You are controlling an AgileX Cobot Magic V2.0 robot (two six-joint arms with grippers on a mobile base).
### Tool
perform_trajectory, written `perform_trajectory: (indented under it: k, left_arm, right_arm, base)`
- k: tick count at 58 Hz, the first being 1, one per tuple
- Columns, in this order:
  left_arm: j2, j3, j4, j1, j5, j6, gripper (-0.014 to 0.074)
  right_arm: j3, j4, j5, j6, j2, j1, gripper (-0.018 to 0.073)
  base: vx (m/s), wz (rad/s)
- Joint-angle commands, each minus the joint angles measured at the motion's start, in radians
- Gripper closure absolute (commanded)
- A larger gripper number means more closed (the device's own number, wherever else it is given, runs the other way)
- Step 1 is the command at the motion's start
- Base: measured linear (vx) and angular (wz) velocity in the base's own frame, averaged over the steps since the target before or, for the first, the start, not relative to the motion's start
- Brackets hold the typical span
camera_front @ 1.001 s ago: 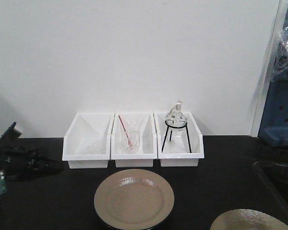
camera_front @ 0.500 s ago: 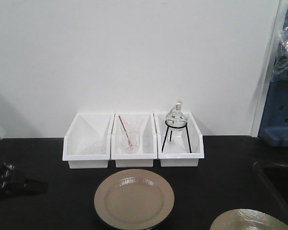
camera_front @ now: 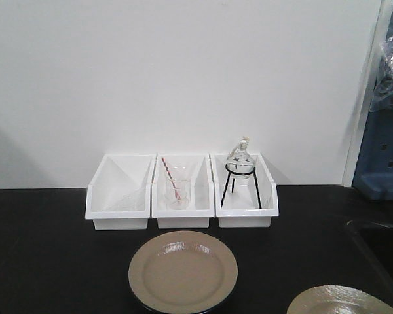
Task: Arrange circular plates on left workspace
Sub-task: 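Carry the tan plate to the middle, below the center bin, and release, then grasp the other tan plate with the right gripper and carry it over the first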
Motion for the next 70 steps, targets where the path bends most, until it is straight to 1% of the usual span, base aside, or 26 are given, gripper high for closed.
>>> perform_trajectory:
  k: [1,11,29,36,43,48,54,60,64,70]
  left_arm:
    - [-0.042,-0.015,-0.069,-0.004,-0.01,0.003,0.06]
    - [-0.046,-0.015,-0.068,-0.004,-0.001,0.003,0.0599]
    - [-0.046,-0.015,-0.068,-0.004,-0.009,0.005,0.0599]
    - [-0.046,-0.015,-0.069,-0.004,-0.009,0.018,0.0599]
    - [-0.046,-0.015,-0.07,-0.004,-0.009,0.027,0.0598]
    - [-0.046,-0.015,-0.07,-0.004,-0.012,0.027,0.0598]
    - [-0.046,-0.015,-0.07,-0.004,-0.019,0.028,0.0596]
    - [-0.046,-0.015,-0.069,-0.004,-0.022,0.029,0.0596]
    - [-0.046,-0.015,-0.069,-0.004,-0.023,0.029,0.0596]
    - [-0.046,-0.015,-0.069,-0.004,-0.022,0.029,0.0596]
  right_arm:
    - [-0.031,-0.008,-0.007,-0.014,-0.018,-0.005,-0.0026]
    - [-0.031,-0.048,-0.021,-0.012,0.036,-0.005,-0.0026]
    - [-0.031,-0.04,0.036,-0.048,0.146,-0.003,-0.0026]
    - [-0.03,0.002,0.083,-0.081,0.179,-0.003,-0.0012]
    - [-0.03,0.062,0.118,-0.121,0.202,-0.003,0.0027]
    - [-0.03,0.075,0.123,-0.132,0.21,-0.001,0.0058]
    - [-0.029,0.073,0.118,-0.132,0.223,0.02,0.0113]
    - [-0.029,0.072,0.092,-0.13,0.23,0.049,0.0208]
    - [-0.029,0.075,0.082,-0.13,0.231,0.057,0.0309]
    - [-0.029,0.093,0.084,-0.13,0.23,0.055,0.0526]
  base:
    - [0.0,0.0]
    - [0.0,0.0]
    - [0.0,0.0]
    - [0.0,0.0]
    - [0.0,0.0]
    - [0.0,0.0]
    - [0.0,0.0]
    - [0.0,0.0]
    - [0.0,0.0]
    - [0.0,0.0]
